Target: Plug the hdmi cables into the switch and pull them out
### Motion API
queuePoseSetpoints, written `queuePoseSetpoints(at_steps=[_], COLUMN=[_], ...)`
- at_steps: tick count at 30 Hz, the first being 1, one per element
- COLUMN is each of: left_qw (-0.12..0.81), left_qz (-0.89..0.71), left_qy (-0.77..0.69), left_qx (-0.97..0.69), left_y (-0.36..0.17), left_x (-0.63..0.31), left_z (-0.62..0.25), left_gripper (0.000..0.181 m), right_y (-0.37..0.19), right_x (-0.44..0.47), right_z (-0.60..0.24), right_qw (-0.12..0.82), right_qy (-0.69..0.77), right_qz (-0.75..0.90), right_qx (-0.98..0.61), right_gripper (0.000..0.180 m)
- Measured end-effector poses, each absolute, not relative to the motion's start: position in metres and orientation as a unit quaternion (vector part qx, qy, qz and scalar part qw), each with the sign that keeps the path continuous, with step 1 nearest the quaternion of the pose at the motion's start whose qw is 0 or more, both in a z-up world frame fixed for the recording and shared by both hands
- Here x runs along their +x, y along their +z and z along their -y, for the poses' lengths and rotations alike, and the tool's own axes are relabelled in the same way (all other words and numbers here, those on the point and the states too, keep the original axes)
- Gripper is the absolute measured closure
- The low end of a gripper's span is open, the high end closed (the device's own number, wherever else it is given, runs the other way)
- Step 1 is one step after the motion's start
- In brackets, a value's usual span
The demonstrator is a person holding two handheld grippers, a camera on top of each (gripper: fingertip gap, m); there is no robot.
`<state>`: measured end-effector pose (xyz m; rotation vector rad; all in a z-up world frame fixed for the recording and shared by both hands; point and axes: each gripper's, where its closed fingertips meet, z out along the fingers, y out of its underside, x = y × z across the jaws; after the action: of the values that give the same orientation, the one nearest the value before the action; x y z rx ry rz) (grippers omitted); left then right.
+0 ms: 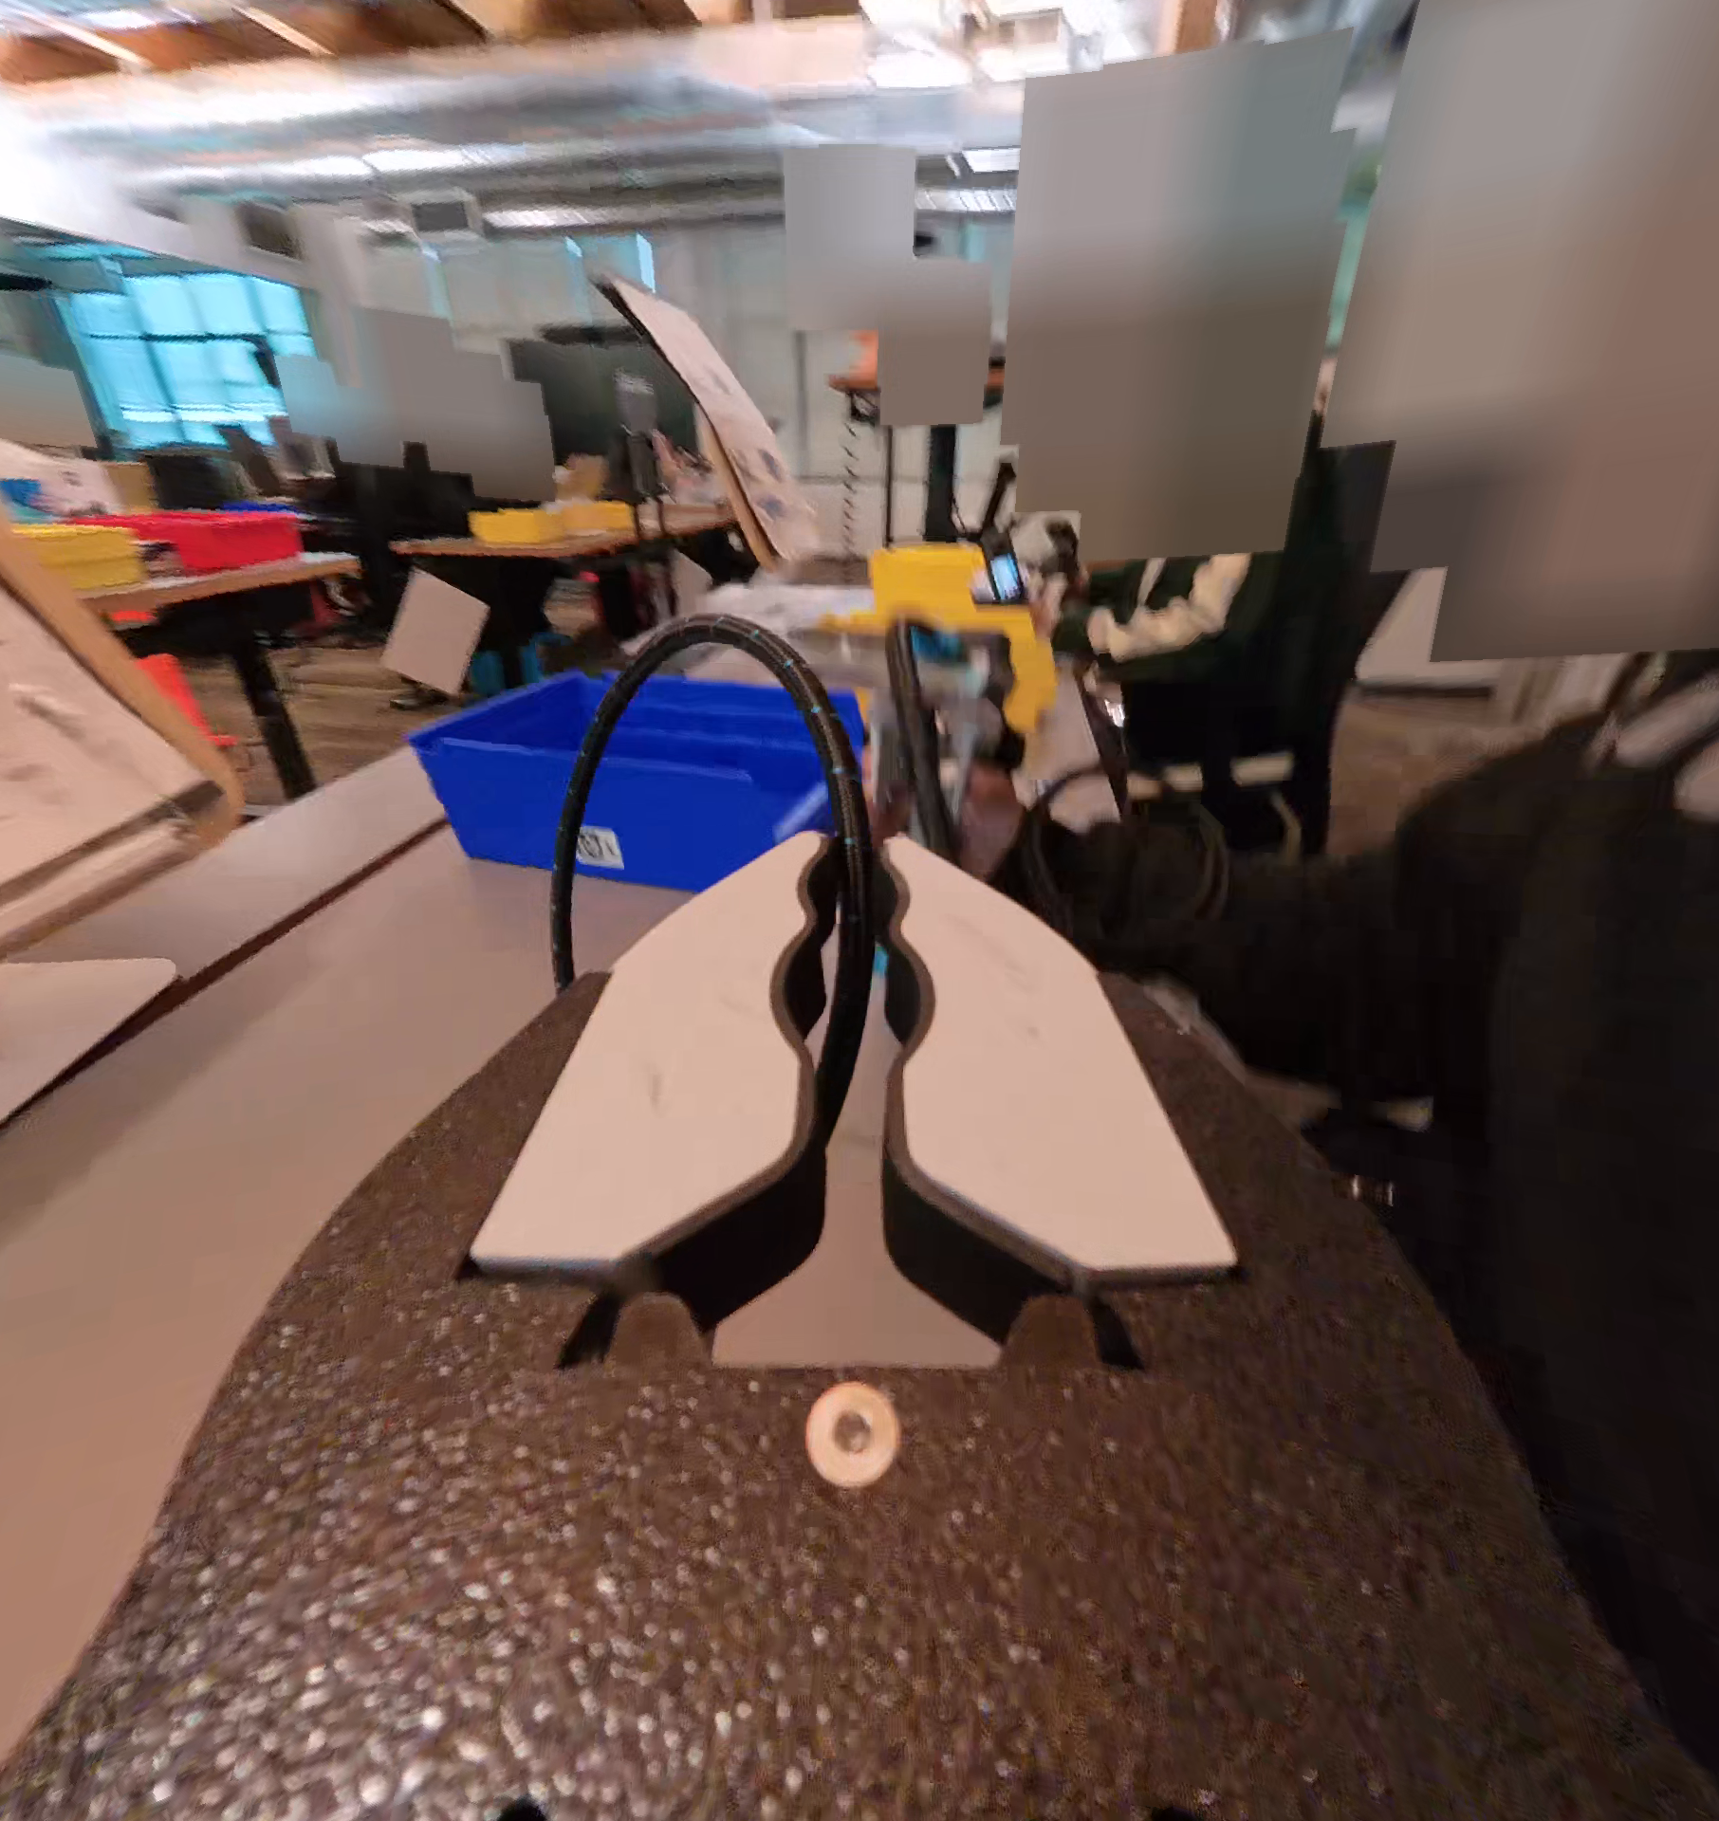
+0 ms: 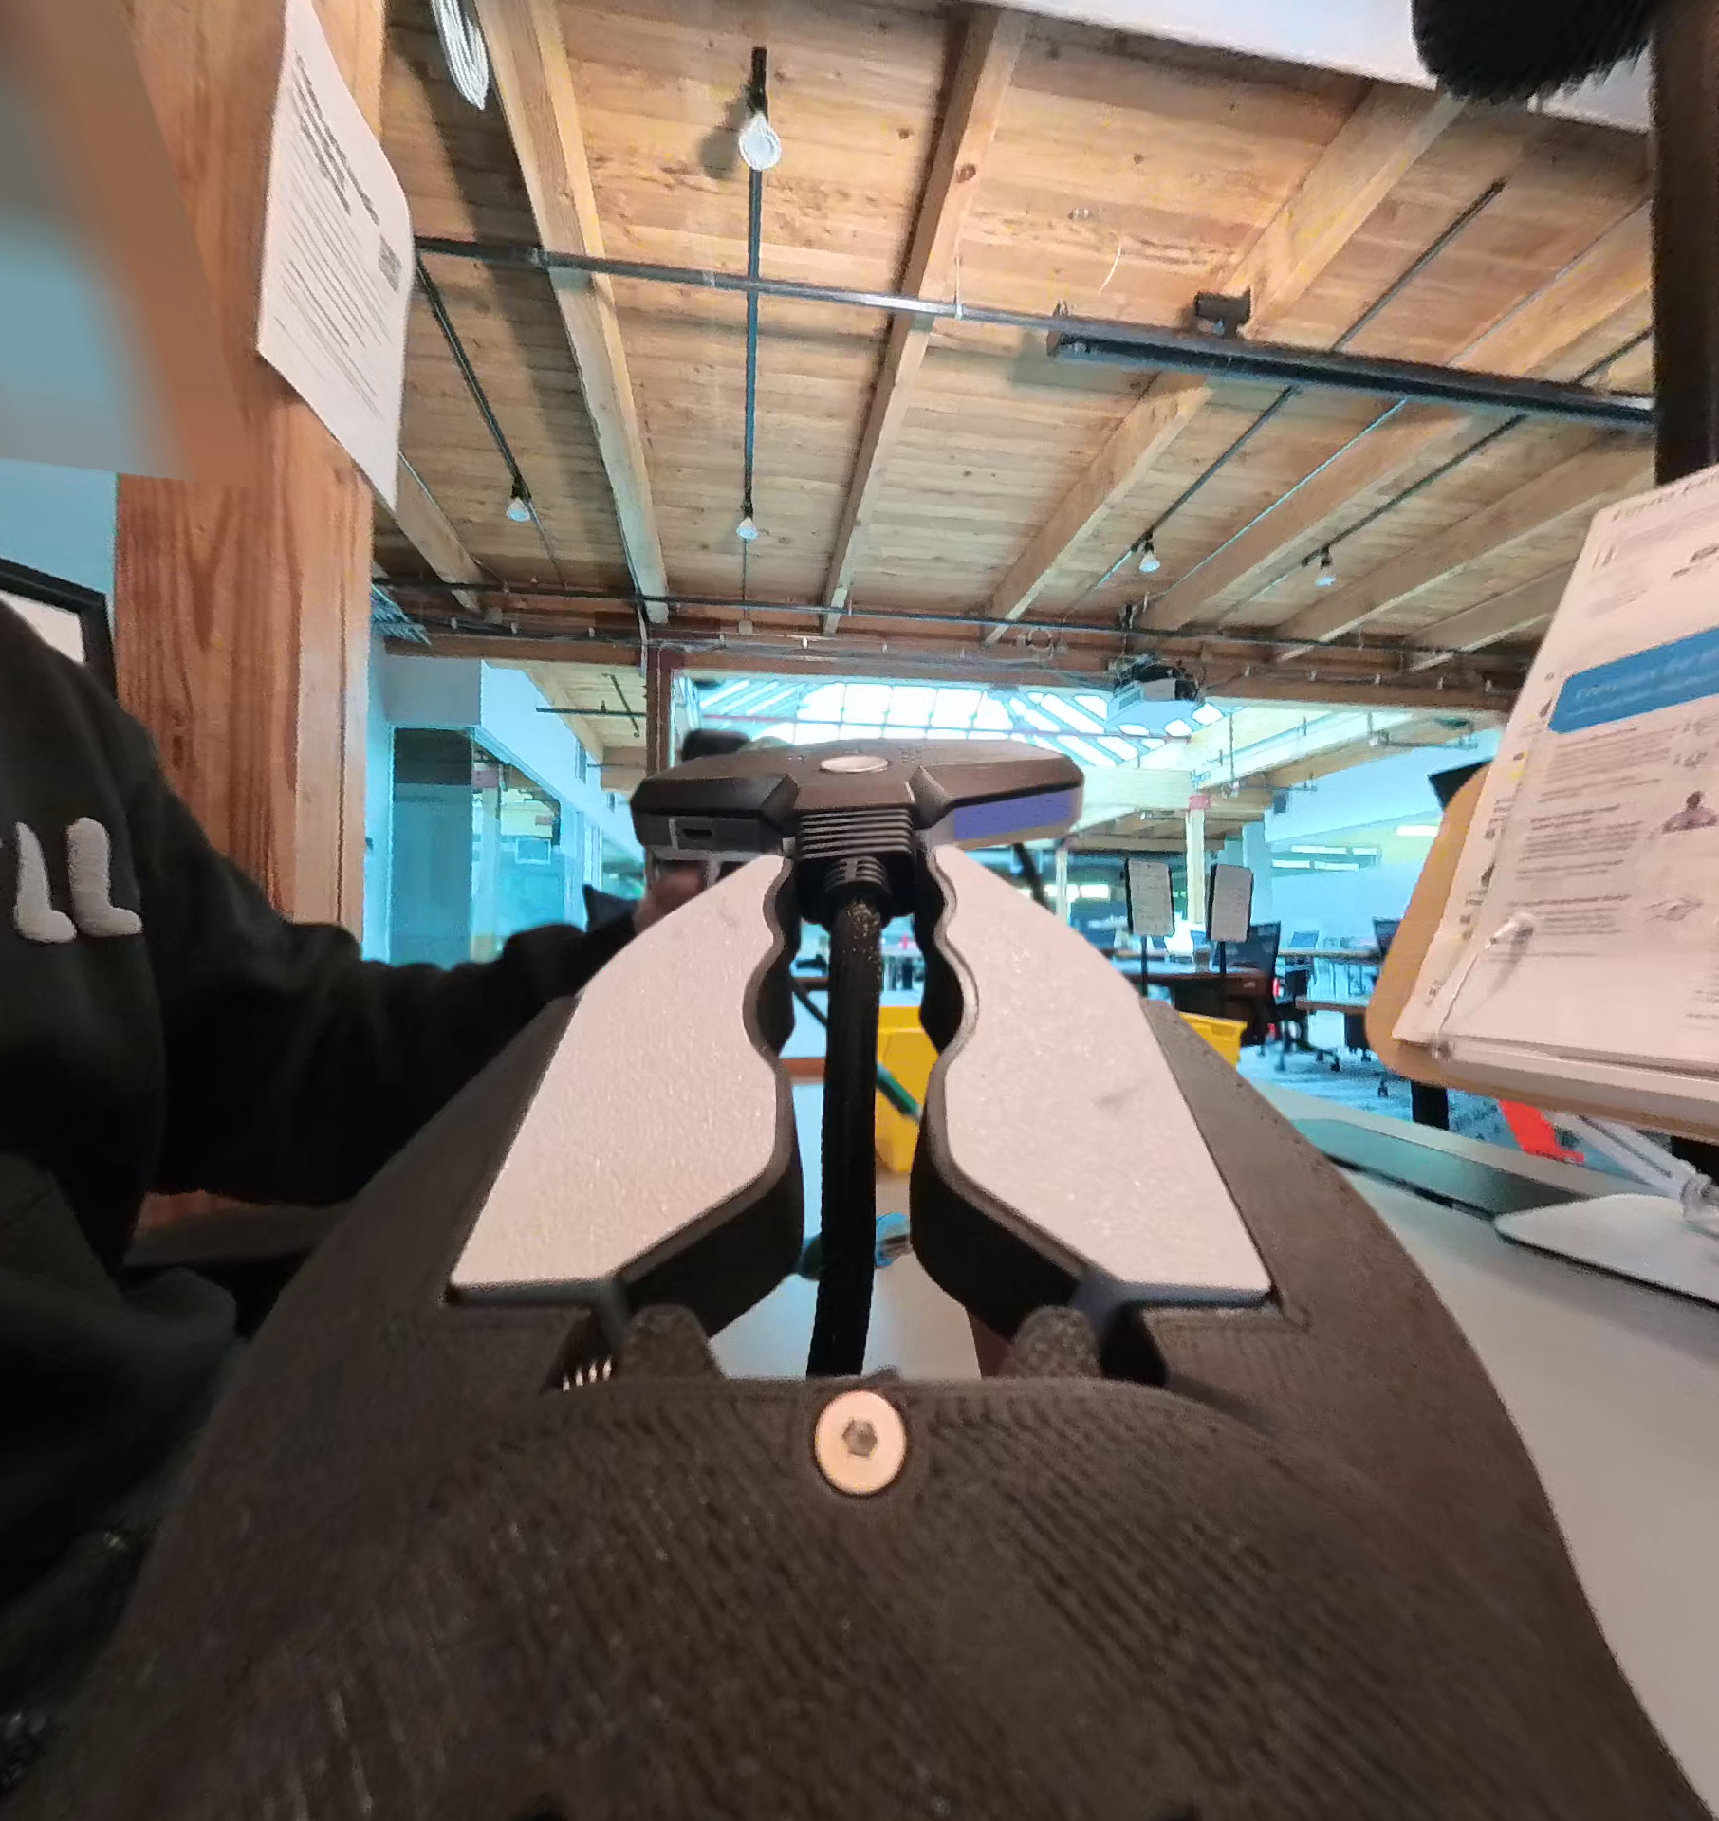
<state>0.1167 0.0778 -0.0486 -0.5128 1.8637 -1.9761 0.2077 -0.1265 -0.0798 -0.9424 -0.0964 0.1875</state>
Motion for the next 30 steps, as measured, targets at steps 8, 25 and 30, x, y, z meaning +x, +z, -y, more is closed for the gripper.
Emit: queuePoseSetpoints(at_steps=[8, 25, 30], left_qw=[0.169, 0.246, 0.383], left_qz=[-0.774, -0.828, -0.796], left_qy=[-0.6, -0.429, -0.291], left_qx=[-0.112, -0.265, -0.367], left_y=[-0.143, -0.209, -0.209], left_x=[0.081, 0.087, 0.148], left_z=[-0.085, -0.15, -0.163], left_gripper=[0.175, 0.16, 0.139], right_y=[-0.074, -0.081, -0.083], right_x=[0.205, 0.206, 0.206], right_z=[0.141, 0.131, 0.126], right_qw=[0.895, 0.884, 0.88], right_qy=[0.096, 0.091, 0.09], right_qz=[0.063, 0.054, 0.052], right_qx=[-0.431, -0.455, -0.464], right_gripper=[0.158, 0.158, 0.158])
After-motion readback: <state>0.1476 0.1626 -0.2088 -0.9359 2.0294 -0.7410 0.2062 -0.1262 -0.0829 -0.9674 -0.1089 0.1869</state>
